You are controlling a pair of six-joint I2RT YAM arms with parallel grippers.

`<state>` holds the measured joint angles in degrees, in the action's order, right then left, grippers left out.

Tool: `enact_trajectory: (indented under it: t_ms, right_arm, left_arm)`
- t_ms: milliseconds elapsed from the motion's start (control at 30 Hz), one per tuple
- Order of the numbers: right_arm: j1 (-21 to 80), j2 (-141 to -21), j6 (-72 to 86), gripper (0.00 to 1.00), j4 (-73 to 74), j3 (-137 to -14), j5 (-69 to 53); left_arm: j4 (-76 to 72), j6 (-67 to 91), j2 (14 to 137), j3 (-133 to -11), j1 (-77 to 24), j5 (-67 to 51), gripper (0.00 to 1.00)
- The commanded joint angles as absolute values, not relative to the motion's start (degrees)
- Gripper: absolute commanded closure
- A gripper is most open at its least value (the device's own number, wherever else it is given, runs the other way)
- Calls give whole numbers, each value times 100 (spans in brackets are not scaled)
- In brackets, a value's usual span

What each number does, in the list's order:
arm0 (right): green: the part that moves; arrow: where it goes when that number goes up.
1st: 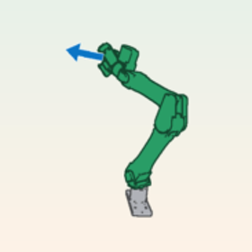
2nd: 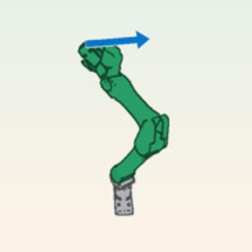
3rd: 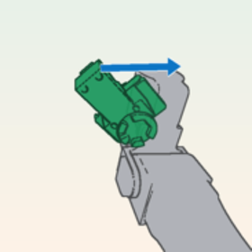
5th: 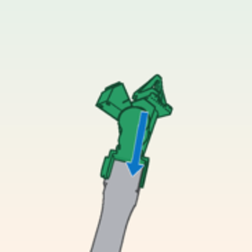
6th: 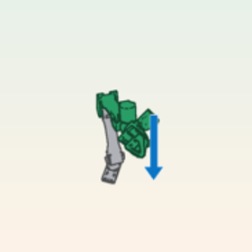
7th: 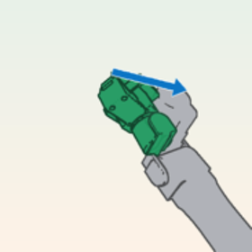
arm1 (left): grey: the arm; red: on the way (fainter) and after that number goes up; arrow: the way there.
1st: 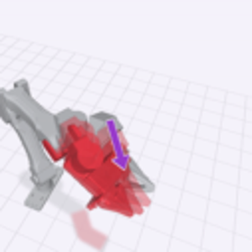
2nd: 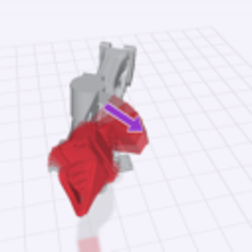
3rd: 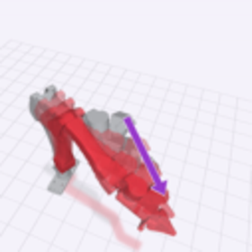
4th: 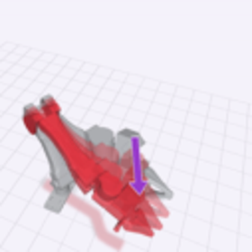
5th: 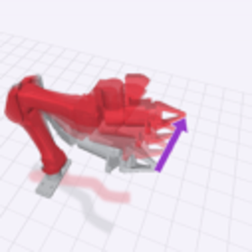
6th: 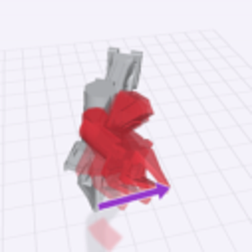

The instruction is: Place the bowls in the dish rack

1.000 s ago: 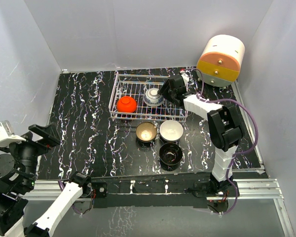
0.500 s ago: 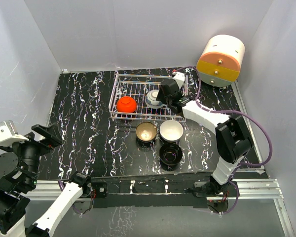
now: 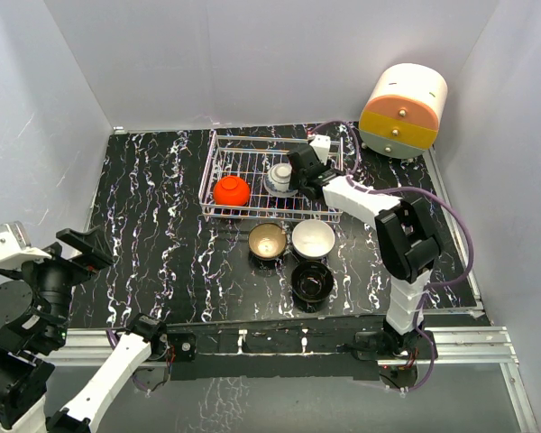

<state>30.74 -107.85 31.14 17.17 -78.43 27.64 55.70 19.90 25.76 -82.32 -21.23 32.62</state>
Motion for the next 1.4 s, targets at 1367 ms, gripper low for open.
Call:
enact_trajectory:
  t_ms: [1367]
  right_arm:
    - [3445, -11763, 2371, 46, -1002, -8752, 1636]
  left_arm:
    - [5461, 1792, 2399, -7913, -2249, 3725, 3]
